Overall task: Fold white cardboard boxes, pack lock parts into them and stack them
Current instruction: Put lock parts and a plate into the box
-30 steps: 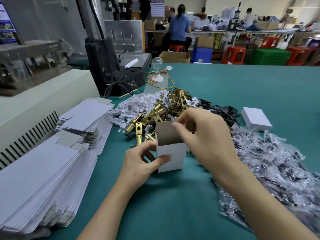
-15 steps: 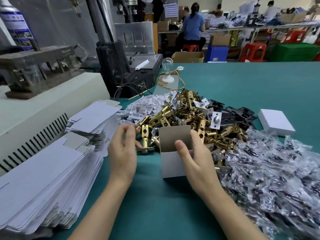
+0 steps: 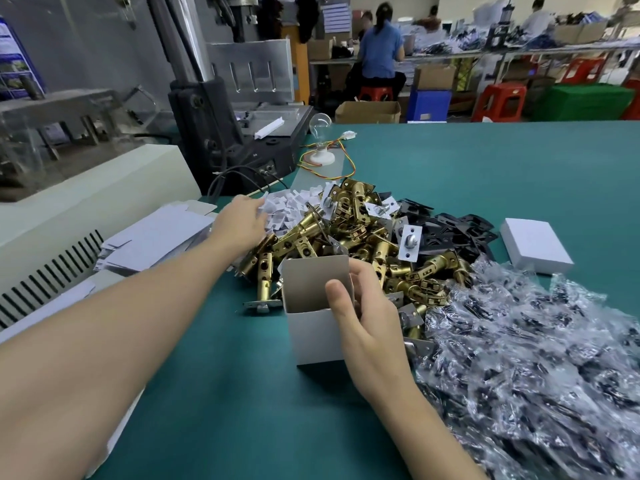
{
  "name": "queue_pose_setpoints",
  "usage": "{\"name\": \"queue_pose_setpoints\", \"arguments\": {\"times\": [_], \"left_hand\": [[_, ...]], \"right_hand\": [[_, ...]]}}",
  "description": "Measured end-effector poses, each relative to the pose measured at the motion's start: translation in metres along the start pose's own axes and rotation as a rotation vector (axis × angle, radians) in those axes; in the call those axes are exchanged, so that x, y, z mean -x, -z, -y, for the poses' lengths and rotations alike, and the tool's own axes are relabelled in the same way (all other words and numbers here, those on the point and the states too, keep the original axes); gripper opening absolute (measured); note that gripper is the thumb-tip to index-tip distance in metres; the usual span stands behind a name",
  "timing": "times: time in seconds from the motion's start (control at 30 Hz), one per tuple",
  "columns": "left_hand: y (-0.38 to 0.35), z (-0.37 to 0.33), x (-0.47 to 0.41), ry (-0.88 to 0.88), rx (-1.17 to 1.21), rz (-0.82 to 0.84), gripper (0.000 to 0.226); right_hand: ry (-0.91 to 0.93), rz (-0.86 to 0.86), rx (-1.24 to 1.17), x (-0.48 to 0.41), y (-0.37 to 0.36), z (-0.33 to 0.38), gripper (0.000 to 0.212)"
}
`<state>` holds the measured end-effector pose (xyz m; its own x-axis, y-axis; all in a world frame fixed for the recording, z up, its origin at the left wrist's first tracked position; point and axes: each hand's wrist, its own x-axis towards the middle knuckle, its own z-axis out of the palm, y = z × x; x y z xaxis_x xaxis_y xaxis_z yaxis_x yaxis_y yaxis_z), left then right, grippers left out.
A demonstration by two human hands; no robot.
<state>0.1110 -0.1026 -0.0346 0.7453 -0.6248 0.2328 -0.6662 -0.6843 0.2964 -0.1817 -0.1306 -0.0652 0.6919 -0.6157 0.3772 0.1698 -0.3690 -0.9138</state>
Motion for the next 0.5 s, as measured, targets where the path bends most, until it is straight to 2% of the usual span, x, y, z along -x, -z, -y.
{"name": "queue_pose_setpoints", "arguments": {"times": [0.2,0.3,0.4,0.5], "left_hand": [[0.002,0.009,-0.013,0.112,0.005,-0.054,0.016],[0.003,0.010,-0.014,0.131,0.069,-0.145,0.010],[0.012,0.001,-0.004,0.183,0.326,-0.248,0.015],[0.031,-0.014,0.022,0.282,0.790,-0.263,0.012]], "right_hand": [[0.011,-0.163,-0.052,-0.002,0.001,0.002,0.043],[0.009,-0.193,-0.076,-0.003,0.002,0.003,0.046],[-0.009,-0.191,-0.113,-0.004,0.003,0.003,0.048],[-0.012,-0.202,-0.142,-0.005,0.004,0.005,0.044]]}}
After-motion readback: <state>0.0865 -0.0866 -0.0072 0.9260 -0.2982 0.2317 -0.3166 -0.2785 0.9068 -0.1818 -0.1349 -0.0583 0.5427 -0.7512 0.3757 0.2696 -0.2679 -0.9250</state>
